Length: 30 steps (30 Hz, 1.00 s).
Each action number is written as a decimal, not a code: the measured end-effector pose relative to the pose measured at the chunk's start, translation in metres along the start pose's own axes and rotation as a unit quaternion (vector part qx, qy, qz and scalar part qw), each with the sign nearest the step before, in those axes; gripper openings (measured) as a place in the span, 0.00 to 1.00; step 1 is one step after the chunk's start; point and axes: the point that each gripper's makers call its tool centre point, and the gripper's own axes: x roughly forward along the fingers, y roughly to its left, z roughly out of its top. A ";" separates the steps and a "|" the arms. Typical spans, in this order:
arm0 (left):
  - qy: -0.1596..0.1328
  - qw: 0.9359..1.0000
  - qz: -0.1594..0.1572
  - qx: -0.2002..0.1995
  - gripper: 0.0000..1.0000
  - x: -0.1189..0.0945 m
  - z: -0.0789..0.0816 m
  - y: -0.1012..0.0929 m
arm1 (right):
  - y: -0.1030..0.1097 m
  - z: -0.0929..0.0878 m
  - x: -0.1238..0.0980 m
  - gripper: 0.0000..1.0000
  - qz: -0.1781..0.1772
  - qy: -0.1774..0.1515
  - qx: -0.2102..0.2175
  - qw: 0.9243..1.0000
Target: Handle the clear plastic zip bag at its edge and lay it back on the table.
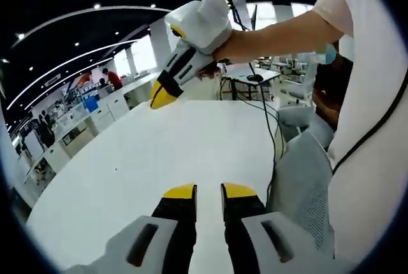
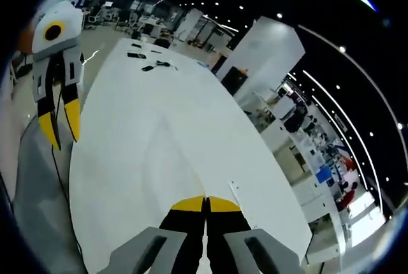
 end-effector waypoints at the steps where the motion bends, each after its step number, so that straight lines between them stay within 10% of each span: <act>1: 0.001 1.000 0.001 -0.001 0.12 0.000 0.000 0.001 | -0.006 -0.001 0.005 0.00 -0.002 0.000 0.003 1.000; 18: 0.009 1.000 0.018 -0.017 0.12 -0.001 -0.011 0.017 | -0.043 -0.023 0.073 0.00 -0.060 0.020 -0.057 0.996; 30: 0.016 0.999 0.015 -0.027 0.12 0.003 -0.020 0.018 | 0.008 -0.057 0.110 0.00 -0.051 0.026 -0.042 0.997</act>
